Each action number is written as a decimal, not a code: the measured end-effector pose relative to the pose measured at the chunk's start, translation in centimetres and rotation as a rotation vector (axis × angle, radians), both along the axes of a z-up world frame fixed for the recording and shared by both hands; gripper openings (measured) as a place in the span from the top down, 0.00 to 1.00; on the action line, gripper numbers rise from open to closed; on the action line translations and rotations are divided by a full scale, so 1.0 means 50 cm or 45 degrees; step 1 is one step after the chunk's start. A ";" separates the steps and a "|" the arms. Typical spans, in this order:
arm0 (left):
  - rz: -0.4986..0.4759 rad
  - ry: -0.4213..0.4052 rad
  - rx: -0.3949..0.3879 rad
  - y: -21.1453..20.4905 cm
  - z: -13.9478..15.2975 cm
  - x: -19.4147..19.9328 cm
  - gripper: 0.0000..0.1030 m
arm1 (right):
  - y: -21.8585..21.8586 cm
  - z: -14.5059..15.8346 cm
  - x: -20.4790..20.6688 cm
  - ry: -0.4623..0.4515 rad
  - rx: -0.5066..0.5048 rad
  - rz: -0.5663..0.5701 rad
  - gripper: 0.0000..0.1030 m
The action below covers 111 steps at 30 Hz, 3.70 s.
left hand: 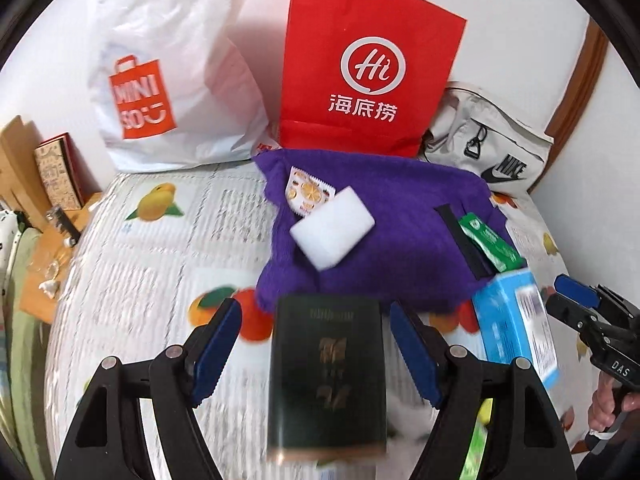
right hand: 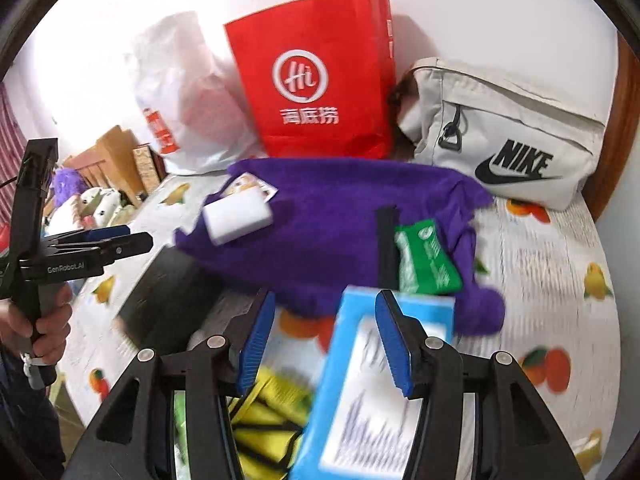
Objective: Organize soft objects
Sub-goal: 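Grasp the white tissue with left tool while right tool grasps green-wrapped packet, then carry the white tissue with left tool while right tool carries green packet toward towel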
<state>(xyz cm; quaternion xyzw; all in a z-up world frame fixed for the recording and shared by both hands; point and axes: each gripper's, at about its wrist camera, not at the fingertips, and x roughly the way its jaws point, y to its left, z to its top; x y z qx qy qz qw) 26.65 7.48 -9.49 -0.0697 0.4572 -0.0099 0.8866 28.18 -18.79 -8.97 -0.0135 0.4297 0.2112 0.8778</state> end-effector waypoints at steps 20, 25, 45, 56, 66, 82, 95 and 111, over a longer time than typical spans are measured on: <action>0.041 0.064 -0.125 0.044 -0.087 -0.215 0.27 | 0.082 -0.099 -0.196 0.133 0.098 0.176 0.50; 0.014 0.099 -0.131 0.039 -0.110 -0.234 0.27 | 0.110 -0.142 -0.191 0.194 0.084 0.193 0.71; -0.145 0.084 -0.195 -0.061 -0.123 -0.269 0.27 | 0.024 -0.037 -0.280 -0.086 0.061 0.071 0.82; -0.274 0.072 -0.132 -0.173 -0.135 -0.253 0.29 | -0.097 -0.110 -0.345 -0.037 -0.118 -0.087 0.82; -0.289 0.100 -0.066 -0.200 -0.156 -0.224 0.55 | -0.140 -0.146 -0.340 0.002 -0.082 -0.148 0.82; -0.323 0.087 -0.019 -0.217 -0.124 -0.227 0.51 | -0.151 -0.156 -0.340 0.011 -0.035 -0.163 0.82; -0.281 0.127 -0.039 -0.203 -0.161 -0.215 0.76 | -0.155 -0.160 -0.335 0.019 -0.036 -0.170 0.81; -0.112 0.041 -0.065 -0.072 -0.091 -0.255 0.76 | -0.133 -0.072 -0.327 -0.081 -0.059 -0.135 0.82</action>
